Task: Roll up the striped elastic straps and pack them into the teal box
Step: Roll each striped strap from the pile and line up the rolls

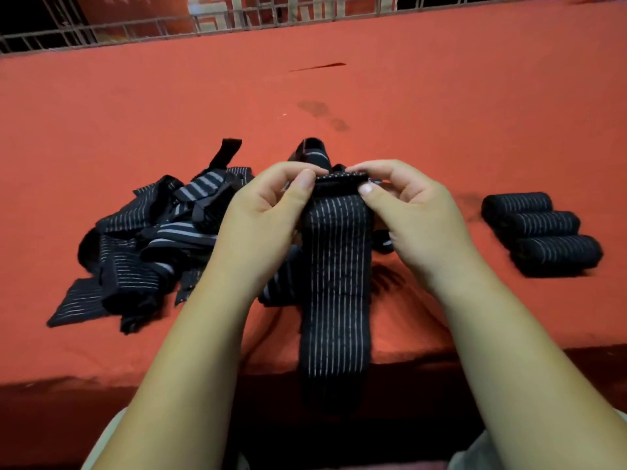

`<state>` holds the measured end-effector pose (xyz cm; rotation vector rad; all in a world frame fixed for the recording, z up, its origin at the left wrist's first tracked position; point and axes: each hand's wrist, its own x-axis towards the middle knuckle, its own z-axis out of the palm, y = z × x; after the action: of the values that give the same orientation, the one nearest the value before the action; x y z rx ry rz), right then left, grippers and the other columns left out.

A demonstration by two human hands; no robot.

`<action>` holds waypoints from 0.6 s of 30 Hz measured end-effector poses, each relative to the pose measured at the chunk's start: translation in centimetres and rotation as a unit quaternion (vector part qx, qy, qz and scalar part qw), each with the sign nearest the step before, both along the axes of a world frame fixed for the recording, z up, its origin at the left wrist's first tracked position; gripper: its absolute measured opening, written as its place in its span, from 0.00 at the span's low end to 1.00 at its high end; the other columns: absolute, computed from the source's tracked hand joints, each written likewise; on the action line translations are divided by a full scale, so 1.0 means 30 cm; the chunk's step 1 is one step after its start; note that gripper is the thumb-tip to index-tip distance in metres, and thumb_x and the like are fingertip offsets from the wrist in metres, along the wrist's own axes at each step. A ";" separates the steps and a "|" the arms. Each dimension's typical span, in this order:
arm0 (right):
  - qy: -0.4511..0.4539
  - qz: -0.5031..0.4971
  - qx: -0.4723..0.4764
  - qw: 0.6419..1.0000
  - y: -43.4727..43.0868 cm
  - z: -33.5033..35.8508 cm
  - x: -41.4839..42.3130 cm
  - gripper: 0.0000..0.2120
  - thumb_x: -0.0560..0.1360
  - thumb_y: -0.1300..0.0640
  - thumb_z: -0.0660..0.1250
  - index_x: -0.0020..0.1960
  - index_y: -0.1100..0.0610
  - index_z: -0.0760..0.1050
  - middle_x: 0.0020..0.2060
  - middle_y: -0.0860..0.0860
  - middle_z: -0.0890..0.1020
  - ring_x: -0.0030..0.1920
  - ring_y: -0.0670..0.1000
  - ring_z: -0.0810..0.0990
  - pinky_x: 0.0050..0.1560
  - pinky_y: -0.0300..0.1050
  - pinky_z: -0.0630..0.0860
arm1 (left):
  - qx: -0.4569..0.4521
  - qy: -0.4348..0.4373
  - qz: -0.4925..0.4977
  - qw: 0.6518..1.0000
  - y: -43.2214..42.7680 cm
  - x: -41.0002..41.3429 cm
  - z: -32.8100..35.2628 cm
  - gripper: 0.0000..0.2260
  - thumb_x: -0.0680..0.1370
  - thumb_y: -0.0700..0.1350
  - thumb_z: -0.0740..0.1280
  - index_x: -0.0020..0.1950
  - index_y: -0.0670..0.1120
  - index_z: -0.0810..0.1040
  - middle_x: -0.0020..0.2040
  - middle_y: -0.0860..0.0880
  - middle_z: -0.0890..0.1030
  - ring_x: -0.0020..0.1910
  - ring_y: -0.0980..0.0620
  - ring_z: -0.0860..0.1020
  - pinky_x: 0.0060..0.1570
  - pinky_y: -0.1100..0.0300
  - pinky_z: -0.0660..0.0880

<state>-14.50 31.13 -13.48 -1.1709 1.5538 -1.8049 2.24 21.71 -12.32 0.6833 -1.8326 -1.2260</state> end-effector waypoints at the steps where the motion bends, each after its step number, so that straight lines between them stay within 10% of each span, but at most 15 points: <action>1: -0.004 0.000 0.002 1.000 -0.006 -0.005 -0.004 0.10 0.84 0.65 0.66 0.59 0.56 0.85 0.38 0.45 0.85 0.35 0.42 0.79 0.33 0.32 0.72 | 0.005 -0.001 -0.007 1.000 -0.008 -0.003 -0.001 0.08 0.87 0.49 0.67 0.58 0.52 0.86 0.53 0.46 0.88 0.50 0.48 0.84 0.54 0.35 0.82; 9: 0.022 -0.013 0.003 1.000 -0.018 -0.008 -0.015 0.10 0.84 0.65 0.66 0.59 0.56 0.85 0.30 0.39 0.80 0.28 0.39 0.74 0.31 0.31 0.69 | 0.080 0.014 -0.060 0.995 -0.058 0.003 0.011 0.08 0.85 0.42 0.69 0.56 0.48 0.88 0.52 0.44 0.88 0.50 0.51 0.84 0.47 0.58 0.82; 18: -0.023 -0.011 0.018 0.999 -0.016 0.003 0.006 0.12 0.83 0.63 0.66 0.57 0.53 0.87 0.36 0.52 0.81 0.34 0.49 0.74 0.32 0.40 0.70 | 0.077 0.055 -0.055 0.994 -0.052 0.020 0.013 0.06 0.82 0.43 0.72 0.56 0.49 0.89 0.56 0.26 0.79 0.52 0.42 0.75 0.57 0.41 0.70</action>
<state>-14.31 30.65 -13.40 -1.0905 1.5730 -1.7981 2.85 20.14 -11.93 0.5931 -1.7163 -1.4602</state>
